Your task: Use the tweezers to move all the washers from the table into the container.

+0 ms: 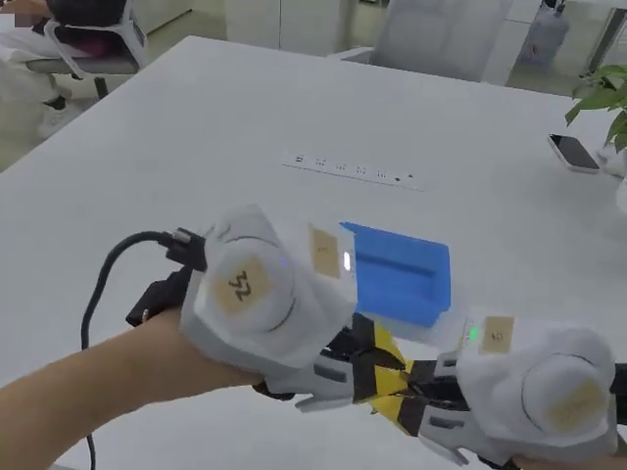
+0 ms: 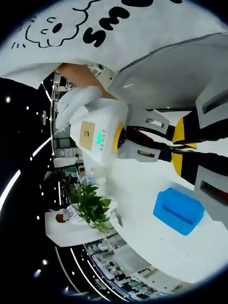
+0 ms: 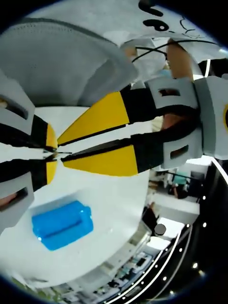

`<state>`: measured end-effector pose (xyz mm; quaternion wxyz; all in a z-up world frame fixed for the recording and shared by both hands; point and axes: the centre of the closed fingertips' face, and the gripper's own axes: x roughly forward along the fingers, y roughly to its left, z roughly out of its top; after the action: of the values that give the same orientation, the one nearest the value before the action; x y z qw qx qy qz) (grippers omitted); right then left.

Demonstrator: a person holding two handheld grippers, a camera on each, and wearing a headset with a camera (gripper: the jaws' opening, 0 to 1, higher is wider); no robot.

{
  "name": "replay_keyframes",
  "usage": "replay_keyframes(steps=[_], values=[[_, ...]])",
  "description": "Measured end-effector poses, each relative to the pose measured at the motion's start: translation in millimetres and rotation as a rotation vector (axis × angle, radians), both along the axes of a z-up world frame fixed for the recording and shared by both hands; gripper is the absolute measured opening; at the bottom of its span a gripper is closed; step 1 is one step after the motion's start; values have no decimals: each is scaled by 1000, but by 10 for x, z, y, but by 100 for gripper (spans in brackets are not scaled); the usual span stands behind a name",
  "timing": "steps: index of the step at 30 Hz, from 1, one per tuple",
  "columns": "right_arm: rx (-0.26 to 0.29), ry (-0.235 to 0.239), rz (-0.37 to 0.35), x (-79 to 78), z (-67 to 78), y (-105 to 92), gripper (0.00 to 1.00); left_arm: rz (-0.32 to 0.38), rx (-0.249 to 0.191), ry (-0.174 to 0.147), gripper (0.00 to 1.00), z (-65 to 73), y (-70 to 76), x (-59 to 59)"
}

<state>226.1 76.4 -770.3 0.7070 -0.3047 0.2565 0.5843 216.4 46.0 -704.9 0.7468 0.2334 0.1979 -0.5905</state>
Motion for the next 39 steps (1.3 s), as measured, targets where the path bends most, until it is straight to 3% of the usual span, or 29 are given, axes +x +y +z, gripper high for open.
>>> replay_keyframes(steps=[6,9,10,12,14,17,21,25,31,34,36,39], values=[[-59,-4,57,-38,-135,-38,3,-55,50,-13,0,-172,-51,-12],[-95,-12,76,-4,-221,-86,3,-57,64,1,0,-245,-74,18],[-103,-14,78,9,-238,-94,3,-84,81,-21,0,-277,-80,19],[-111,-17,80,45,-265,-112,3,-94,89,-46,0,-303,-92,55],[-117,-18,79,88,-290,-137,4,-97,89,-44,0,-331,-96,86],[-131,-18,60,186,-359,-203,4,-122,132,-81,0,-437,-43,184],[-133,-7,39,286,-421,-258,4,-117,143,-75,0,-534,-8,286],[-162,-14,52,391,-515,-264,4,-130,201,-92,0,-694,71,385],[-182,-10,65,551,-669,-202,4,-93,209,-43,0,-930,219,593],[-176,17,38,611,-746,-168,5,-57,198,25,0,-1068,294,664],[-164,42,21,612,-790,-147,5,-59,230,54,0,-1161,336,683],[-143,77,-15,598,-850,-137,5,-82,279,44,0,-1315,369,679]])
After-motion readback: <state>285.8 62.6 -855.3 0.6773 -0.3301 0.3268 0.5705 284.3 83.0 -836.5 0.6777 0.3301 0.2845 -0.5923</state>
